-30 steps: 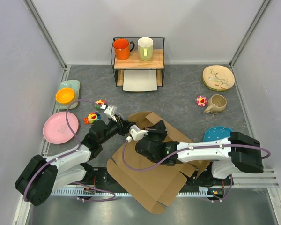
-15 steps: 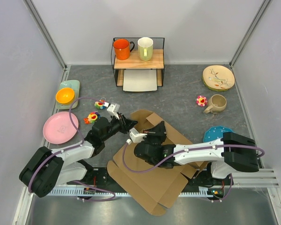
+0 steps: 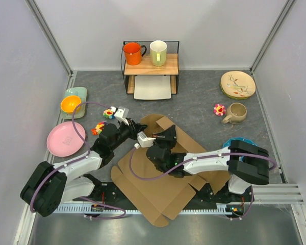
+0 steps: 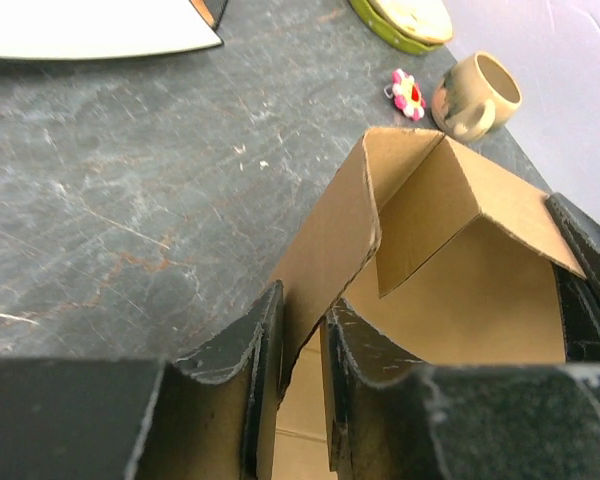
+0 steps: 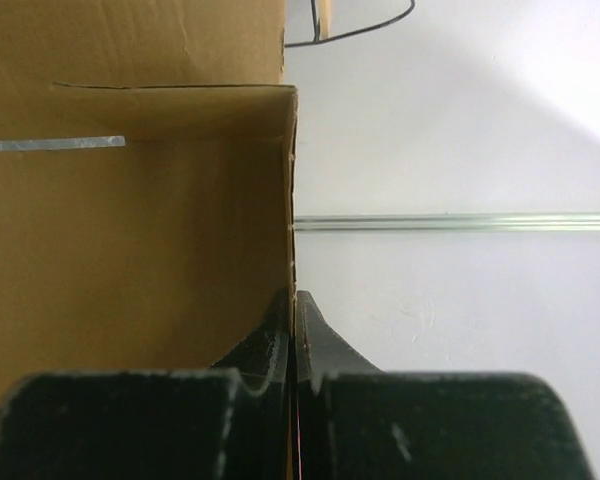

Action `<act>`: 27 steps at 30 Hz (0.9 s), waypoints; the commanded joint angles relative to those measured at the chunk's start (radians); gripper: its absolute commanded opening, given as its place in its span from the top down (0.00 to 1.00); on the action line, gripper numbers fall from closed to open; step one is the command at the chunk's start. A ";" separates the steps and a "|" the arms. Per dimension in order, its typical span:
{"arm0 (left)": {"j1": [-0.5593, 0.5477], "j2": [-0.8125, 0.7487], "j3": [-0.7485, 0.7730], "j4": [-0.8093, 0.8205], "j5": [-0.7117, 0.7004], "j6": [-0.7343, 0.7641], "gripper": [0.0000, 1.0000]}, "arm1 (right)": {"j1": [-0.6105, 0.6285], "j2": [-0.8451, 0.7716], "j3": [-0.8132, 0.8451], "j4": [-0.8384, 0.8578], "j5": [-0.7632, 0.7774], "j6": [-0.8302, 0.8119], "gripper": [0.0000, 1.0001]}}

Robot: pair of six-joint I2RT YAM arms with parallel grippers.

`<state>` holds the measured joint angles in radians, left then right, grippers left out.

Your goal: Fold the paper box

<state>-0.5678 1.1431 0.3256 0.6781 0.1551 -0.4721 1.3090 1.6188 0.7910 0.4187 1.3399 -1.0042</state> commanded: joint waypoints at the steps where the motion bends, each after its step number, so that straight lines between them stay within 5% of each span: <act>1: 0.029 -0.051 0.052 0.015 -0.040 0.067 0.73 | -0.001 0.016 0.089 0.138 -0.034 -0.112 1.00; 7: 0.048 -0.066 0.066 0.012 -0.025 0.066 0.74 | -0.002 0.024 0.125 0.230 -0.038 -0.235 1.00; 27: 0.054 -0.025 0.041 -0.009 0.050 -0.046 0.73 | 0.062 0.021 -0.045 0.014 0.018 0.090 1.00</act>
<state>-0.5129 1.1454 0.3336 0.6765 0.1680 -0.4831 1.3357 1.6360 0.7849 0.4873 1.3434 -1.0199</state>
